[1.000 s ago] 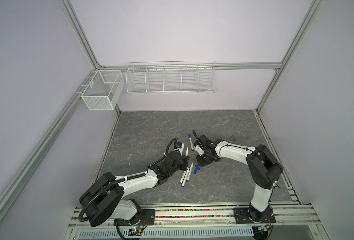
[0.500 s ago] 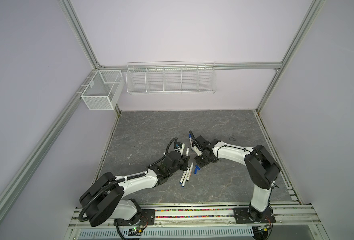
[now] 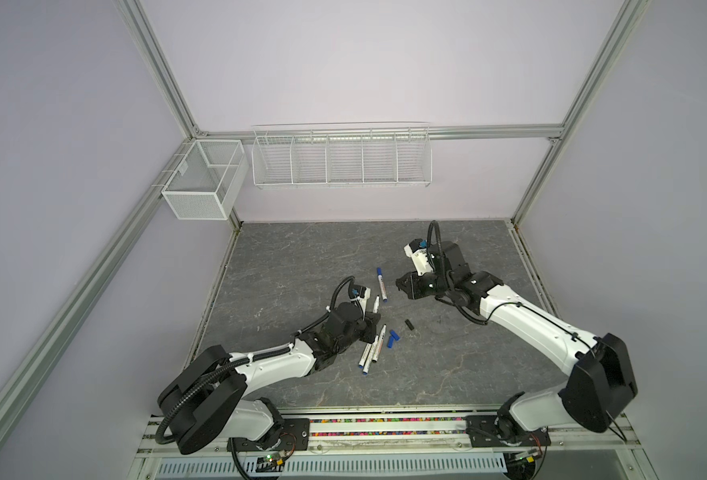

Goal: Insert the pens into the pen caps
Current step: 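Lift the black cap and bring it above the marker held by the left gripper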

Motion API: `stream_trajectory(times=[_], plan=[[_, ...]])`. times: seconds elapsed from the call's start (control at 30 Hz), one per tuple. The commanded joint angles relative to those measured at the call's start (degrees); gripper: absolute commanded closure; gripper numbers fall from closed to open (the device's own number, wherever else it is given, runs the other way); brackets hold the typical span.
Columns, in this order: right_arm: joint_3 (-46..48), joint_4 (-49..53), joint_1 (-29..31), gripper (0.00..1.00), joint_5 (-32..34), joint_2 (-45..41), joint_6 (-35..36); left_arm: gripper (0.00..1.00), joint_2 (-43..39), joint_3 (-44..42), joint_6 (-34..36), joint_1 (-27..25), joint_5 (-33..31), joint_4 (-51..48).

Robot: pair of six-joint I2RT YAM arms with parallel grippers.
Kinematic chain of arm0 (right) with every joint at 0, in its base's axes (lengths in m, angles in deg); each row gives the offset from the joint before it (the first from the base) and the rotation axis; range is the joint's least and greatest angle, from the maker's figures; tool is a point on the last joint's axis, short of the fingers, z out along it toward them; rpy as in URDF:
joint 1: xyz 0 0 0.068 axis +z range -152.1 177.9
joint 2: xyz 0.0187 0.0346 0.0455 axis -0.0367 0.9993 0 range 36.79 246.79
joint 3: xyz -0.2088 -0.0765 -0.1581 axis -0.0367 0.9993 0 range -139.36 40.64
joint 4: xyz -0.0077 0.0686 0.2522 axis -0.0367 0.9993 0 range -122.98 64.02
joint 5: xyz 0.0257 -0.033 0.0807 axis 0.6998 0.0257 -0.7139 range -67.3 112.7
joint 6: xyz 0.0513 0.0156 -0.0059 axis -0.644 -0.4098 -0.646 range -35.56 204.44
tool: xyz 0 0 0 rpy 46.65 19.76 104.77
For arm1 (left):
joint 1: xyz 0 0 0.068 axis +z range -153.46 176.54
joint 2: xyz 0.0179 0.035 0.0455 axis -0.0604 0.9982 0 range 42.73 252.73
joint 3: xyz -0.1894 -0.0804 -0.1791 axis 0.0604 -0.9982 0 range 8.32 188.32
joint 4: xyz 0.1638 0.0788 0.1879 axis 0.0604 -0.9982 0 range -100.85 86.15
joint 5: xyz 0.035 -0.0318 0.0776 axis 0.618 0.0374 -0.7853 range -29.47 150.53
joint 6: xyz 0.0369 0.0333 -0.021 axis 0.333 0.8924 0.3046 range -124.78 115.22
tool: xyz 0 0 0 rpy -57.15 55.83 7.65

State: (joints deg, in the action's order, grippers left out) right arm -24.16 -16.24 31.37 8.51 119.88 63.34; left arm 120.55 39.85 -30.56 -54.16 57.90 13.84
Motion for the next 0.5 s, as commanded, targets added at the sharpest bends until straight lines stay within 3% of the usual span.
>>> stream_trajectory(times=[0.0,0.13,0.47], plan=[[2.61,-7.78,-0.56,0.91,-10.23,0.84,-5.58,1.0,-2.02,-1.31,1.47,-0.78,1.31,3.23],[2.96,-11.66,-0.54,0.91,-13.81,1.59,-7.5,1.0,-2.6,-1.73,2.21,-1.38,1.92,4.77],[2.48,-12.19,0.2,0.91,-14.02,4.44,-7.7,1.0,-2.57,-1.66,3.28,-2.21,2.25,6.19]])
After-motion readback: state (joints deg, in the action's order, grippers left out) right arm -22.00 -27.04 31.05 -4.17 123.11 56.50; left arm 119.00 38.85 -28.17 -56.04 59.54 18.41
